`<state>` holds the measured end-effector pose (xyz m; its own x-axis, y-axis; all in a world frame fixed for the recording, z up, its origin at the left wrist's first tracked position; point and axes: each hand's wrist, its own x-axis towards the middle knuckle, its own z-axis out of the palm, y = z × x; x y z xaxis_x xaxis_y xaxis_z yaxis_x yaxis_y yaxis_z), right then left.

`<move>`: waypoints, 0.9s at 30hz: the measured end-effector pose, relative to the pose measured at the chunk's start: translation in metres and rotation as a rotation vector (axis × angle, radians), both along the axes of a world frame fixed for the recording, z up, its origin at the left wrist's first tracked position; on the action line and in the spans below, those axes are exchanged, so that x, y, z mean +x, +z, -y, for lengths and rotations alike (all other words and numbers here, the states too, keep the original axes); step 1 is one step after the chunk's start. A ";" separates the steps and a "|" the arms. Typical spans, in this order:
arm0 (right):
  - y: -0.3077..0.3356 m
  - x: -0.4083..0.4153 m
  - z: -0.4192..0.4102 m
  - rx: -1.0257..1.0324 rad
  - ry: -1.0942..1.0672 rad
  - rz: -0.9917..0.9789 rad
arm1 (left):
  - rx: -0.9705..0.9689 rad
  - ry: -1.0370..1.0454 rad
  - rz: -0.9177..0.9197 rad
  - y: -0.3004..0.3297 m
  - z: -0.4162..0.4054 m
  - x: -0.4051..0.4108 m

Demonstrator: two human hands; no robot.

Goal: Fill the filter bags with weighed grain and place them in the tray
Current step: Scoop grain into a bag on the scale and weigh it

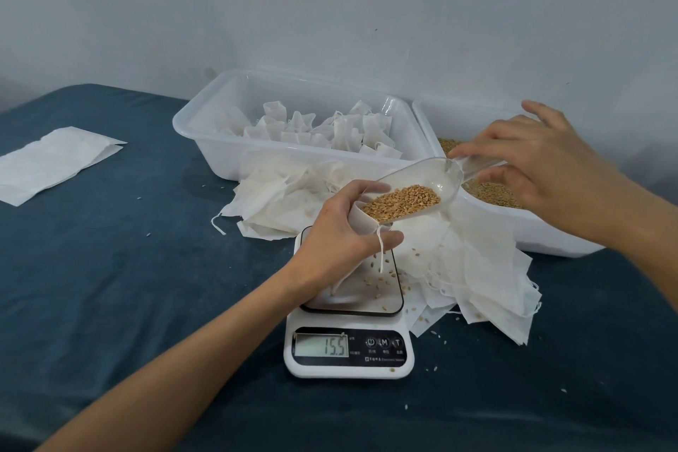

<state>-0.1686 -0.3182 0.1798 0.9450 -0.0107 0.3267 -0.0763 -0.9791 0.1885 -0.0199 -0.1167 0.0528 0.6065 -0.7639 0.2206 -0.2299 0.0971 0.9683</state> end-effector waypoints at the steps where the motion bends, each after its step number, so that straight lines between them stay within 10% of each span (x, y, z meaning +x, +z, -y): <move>1: 0.000 0.000 0.000 -0.001 0.001 0.001 | -0.006 -0.010 -0.009 0.000 0.000 0.000; 27: -0.001 -0.001 -0.002 0.000 -0.001 0.008 | 0.015 0.010 -0.013 0.002 -0.001 -0.003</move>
<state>-0.1696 -0.3166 0.1783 0.9424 -0.0121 0.3342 -0.0791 -0.9791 0.1876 -0.0224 -0.1160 0.0550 0.6168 -0.7610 0.2009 -0.2179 0.0802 0.9727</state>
